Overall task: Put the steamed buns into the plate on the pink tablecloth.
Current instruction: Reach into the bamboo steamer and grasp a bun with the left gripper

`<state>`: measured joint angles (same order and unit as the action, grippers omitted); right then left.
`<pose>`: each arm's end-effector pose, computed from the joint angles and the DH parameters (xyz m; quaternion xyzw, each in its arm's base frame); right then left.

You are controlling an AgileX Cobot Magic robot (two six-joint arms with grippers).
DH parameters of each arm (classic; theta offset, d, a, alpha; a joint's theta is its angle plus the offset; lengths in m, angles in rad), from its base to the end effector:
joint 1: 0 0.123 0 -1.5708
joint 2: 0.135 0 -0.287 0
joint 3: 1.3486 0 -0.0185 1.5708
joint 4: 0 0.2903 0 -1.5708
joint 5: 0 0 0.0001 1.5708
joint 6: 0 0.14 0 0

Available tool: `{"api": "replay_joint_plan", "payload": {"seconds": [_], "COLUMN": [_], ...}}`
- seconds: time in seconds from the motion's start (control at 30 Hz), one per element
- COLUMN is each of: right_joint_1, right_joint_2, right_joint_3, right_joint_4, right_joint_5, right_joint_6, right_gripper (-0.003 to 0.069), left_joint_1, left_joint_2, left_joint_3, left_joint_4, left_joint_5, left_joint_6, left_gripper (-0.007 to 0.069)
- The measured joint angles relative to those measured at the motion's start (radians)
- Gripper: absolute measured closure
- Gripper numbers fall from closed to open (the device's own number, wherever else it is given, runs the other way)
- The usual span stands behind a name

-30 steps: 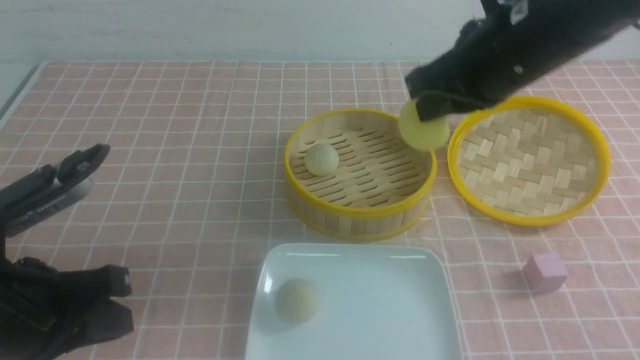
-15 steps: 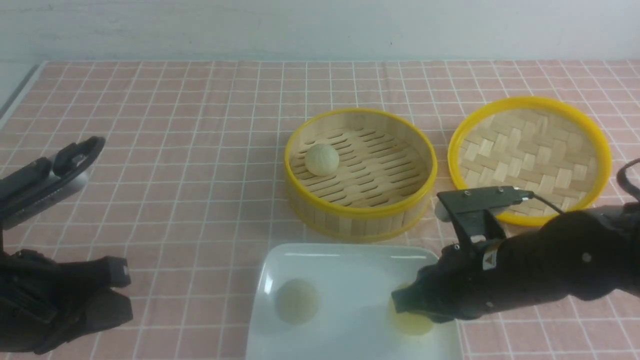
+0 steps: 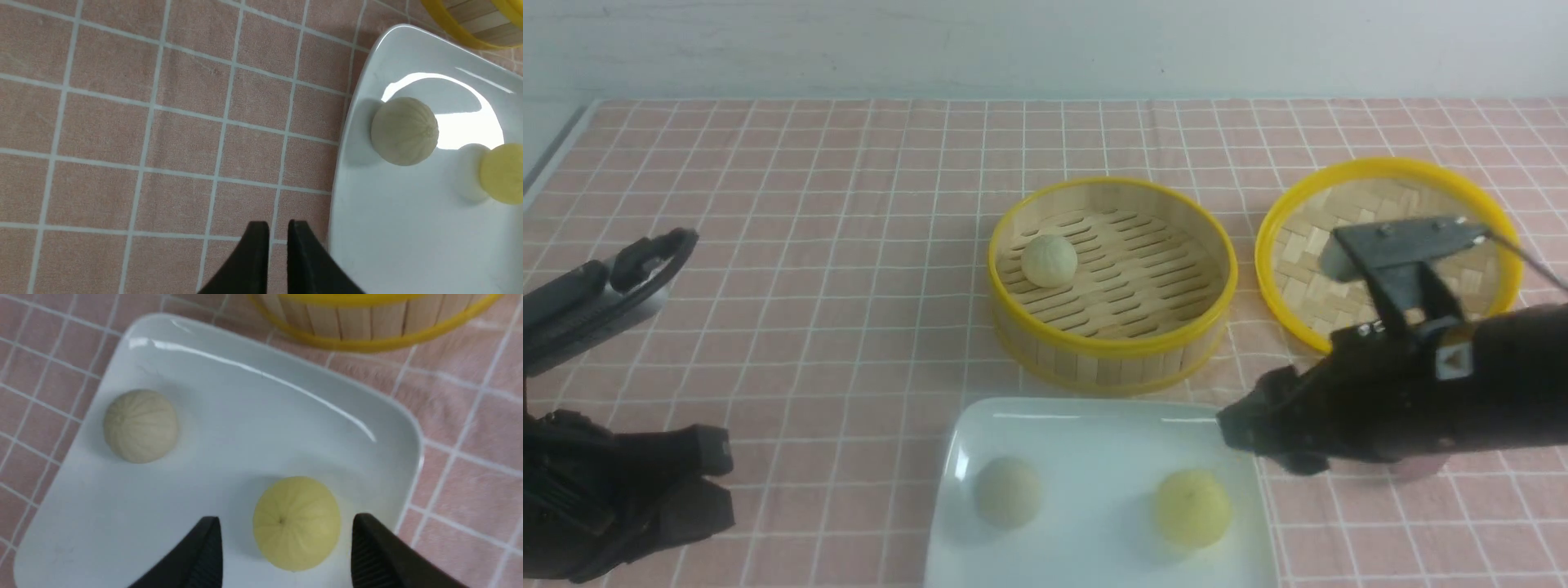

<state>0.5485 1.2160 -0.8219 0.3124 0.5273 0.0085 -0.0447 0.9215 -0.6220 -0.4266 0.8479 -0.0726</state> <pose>0.2573 0.1826 0.2325 -0.1521 0.9141 0.2145 0.3086 0.2147 -0.0531 0.2168 -0.1086 0.9442 -0.2031 0.2353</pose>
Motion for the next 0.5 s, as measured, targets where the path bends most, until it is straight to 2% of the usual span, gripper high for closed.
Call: {"api": "replay_joint_plan", "payload": {"seconds": [0.07, 0.17, 0.23, 0.27, 0.3, 0.4, 0.5], "right_joint_1": [-0.029, -0.066, -0.069, -0.072, -0.074, -0.074, -0.074], "right_joint_2": [-0.103, -0.295, -0.348, -0.42, -0.48, -0.611, -0.701], "right_joint_3": [-0.023, -0.03, -0.025, -0.009, 0.013, 0.083, 0.148], "right_joint_4": [-0.07, -0.201, -0.231, -0.264, -0.276, -0.297, -0.298], "right_joint_5": [0.104, 0.28, 0.325, 0.374, 0.404, 0.425, 0.409], "right_joint_6": [0.0, 0.0, 0.0, 0.0, 0.0, 0.0, 0.0], "right_gripper": [0.0328, 0.0481, 0.0526, 0.0594, 0.0631, 0.0672, 0.0673], "left_joint_1": [0.0, 0.0, 0.0, 0.0, 0.0, 0.0, 0.0], "left_joint_2": [0.0, 0.0, 0.0, 0.0, 0.0, 0.013, 0.049], "left_joint_3": [0.0, 0.0, 0.0, 0.0, 0.0, -0.011, -0.042], "left_joint_4": [0.007, 0.009, 0.01, 0.008, -0.003, -0.087, -0.185], "left_joint_5": [0.001, -0.005, -0.018, -0.04, -0.061, -0.087, -0.075], "left_joint_6": [0.0, 0.002, 0.017, 0.044, 0.073, 0.139, 0.203], "left_gripper": [0.0519, 0.0518, 0.0518, 0.0518, 0.0518, 0.0524, 0.0554]}}
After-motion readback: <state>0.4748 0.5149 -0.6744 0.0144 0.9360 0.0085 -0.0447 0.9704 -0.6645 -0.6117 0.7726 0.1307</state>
